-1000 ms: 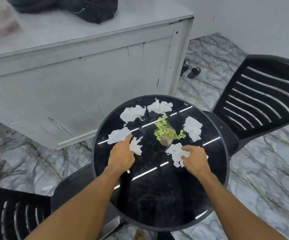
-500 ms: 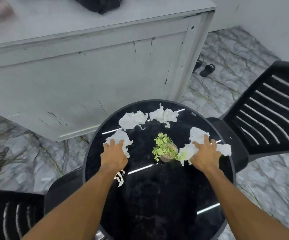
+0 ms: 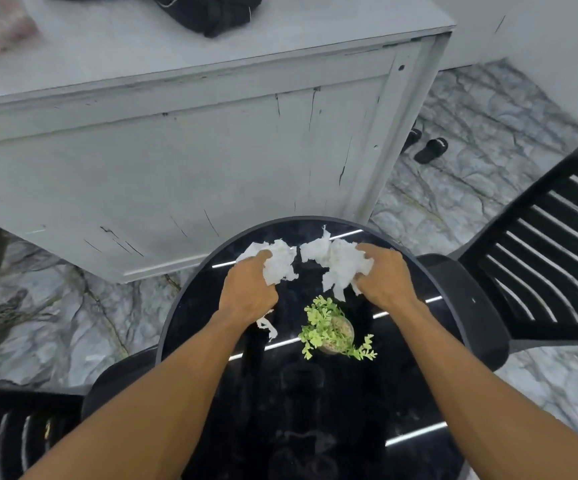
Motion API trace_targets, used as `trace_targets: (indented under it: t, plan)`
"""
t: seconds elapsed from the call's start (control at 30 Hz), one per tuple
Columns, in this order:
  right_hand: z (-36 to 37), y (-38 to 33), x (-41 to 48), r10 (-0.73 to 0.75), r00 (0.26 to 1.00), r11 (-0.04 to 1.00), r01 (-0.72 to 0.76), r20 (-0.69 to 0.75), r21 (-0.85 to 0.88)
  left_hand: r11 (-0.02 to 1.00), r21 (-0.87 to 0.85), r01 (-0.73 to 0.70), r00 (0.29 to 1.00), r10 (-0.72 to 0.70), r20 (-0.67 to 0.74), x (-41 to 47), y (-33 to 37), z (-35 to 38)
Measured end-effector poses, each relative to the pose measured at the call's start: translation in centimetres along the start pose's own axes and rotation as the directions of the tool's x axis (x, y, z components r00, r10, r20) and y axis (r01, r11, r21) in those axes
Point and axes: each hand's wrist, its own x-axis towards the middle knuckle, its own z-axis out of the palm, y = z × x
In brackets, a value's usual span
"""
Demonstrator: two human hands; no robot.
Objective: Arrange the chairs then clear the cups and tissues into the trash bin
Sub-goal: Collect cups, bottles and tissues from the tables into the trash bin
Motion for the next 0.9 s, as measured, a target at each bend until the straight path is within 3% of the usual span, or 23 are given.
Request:
trace_targets:
  t: [0.13,0.27,0.4,0.5,0.63,0.9]
  plan:
    - [1.8,-0.9,3.4,-0.116,0.988,0.978,0.132,0.105,-0.163,0.989,0.147,0.002,0.997,-0.013,0.079,2.7,-0.2,1.5]
    - [3.8,-0.5,5.9,-0.09,0.945,0.913,0.204,0.315,-0.353,0.948,0.312,0.057,0.971,-0.126,0.205,4.2,-1.1,3.1]
    - [5.4,-0.9,6.6,-0.188,0.884,0.805,0.388,0.428,-0.448,0.968,0.251,-0.029,0.982,-0.019,0.19,4.5,-1.5,4.3]
    - [6.3,-1.6,6.5,-0.292,0.873,0.826,0.436,0.39,-0.357,0.987,0.159,-0.04,0.989,0.016,0.15,4.3,-1.7,4.8]
    - [6.1,-4.5,5.9,-0.208,0.916,0.947,0.277,0.343,-0.165,0.999,-0.021,0.036,0.997,-0.035,0.064,3.5,-2.2,4.3]
    - [5.5,-15.2,1.5,-0.305,0.888,0.938,0.342,0.344,-0.052,0.973,-0.224,0.045,0.988,-0.076,-0.132,-1.1,-4.2,-4.3]
